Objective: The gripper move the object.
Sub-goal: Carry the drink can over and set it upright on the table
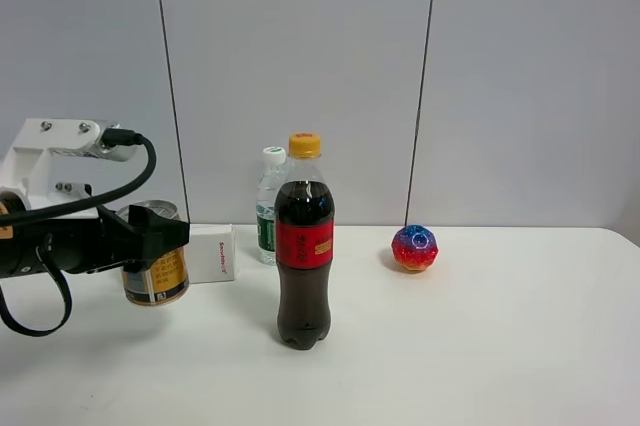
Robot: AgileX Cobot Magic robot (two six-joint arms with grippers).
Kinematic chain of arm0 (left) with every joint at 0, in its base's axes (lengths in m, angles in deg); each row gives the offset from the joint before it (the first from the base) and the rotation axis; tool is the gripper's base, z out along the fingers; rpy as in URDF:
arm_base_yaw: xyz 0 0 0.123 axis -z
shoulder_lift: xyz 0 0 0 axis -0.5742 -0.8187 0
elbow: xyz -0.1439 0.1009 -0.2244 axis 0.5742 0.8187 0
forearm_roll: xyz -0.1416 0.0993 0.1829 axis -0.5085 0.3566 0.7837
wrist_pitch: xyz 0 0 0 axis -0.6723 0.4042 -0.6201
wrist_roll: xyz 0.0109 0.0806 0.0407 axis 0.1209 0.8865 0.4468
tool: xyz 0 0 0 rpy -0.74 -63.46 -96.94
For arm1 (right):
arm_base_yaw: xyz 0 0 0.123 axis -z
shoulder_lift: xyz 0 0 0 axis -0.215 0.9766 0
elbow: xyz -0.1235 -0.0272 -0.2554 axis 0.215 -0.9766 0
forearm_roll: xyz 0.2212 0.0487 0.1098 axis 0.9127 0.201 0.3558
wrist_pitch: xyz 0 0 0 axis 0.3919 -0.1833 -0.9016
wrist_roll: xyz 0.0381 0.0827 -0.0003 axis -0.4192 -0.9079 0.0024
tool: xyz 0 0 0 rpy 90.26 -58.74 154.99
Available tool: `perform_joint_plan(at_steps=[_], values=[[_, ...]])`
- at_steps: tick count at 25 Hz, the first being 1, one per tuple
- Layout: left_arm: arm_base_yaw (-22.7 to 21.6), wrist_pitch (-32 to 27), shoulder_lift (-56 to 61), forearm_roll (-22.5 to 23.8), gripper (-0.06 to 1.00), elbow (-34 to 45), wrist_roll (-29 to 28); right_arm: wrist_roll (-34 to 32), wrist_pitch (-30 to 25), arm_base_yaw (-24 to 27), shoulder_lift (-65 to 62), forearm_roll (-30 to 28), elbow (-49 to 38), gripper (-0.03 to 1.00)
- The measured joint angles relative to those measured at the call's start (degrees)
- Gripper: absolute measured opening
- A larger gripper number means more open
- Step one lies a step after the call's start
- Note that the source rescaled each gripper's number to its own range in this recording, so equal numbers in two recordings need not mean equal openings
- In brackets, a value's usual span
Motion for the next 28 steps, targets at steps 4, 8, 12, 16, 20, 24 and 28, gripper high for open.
perform_joint_plan(at_steps=[4,8,12,16,20,24,28], values=[[0.0,1.9,-2.8,0.1,0.02,-0.1,0.0,0.0,0.0,0.0,0.0,0.0,0.0,1.0],[0.0,4.7,-5.4,0.2,0.02,-0.1,0.0,0.0,0.0,0.0,0.0,0.0,0.0,1.0],[0.0,7.0,-7.6,0.5,0.02,-0.1,0.0,0.0,0.0,0.0,0.0,0.0,0.0,1.0],[0.0,7.9,-8.9,1.2,0.02,-0.1,0.0,0.0,0.0,0.0,0.0,0.0,0.0,1.0],[0.0,9.2,-10.2,1.2,0.02,-0.5,0.0,0.0,0.0,0.0,0.0,0.0,0.0,1.0],[0.0,9.3,-11.9,1.3,0.02,-2.3,0.0,0.0,0.0,0.0,0.0,0.0,0.0,1.0],[0.0,9.9,-12.9,1.3,0.02,-3.2,0.0,0.0,0.0,0.0,0.0,0.0,0.0,1.0]])
